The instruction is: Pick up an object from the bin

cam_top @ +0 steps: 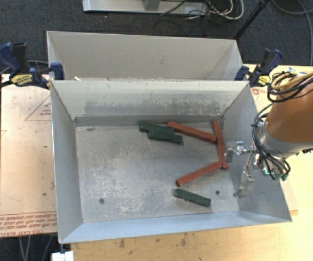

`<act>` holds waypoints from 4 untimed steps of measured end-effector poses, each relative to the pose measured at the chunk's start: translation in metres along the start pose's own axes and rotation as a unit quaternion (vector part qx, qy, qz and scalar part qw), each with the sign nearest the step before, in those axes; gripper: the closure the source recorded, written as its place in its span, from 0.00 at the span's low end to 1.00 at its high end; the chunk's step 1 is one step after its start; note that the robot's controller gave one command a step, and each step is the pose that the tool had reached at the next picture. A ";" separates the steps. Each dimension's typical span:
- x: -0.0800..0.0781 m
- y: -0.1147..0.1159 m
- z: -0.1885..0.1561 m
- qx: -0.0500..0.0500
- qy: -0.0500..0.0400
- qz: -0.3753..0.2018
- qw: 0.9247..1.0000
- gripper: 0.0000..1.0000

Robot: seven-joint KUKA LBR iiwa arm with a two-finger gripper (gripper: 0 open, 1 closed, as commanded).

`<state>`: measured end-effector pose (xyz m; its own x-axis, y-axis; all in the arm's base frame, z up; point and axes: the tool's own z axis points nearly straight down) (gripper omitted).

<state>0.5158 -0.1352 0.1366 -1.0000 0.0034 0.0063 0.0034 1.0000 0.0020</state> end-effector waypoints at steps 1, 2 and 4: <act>-0.041 0.070 0.070 -0.001 -0.002 -0.075 0.997 0.00; -0.050 0.073 0.035 0.001 -0.006 -0.085 0.996 0.00; -0.056 0.070 0.069 0.001 -0.002 -0.147 0.989 0.00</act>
Offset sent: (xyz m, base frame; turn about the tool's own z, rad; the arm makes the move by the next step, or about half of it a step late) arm 0.0405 0.0651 -0.0666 -0.1424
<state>0.5720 -0.0654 0.0671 -0.9578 -0.2876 0.0023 -0.2876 0.9578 0.0015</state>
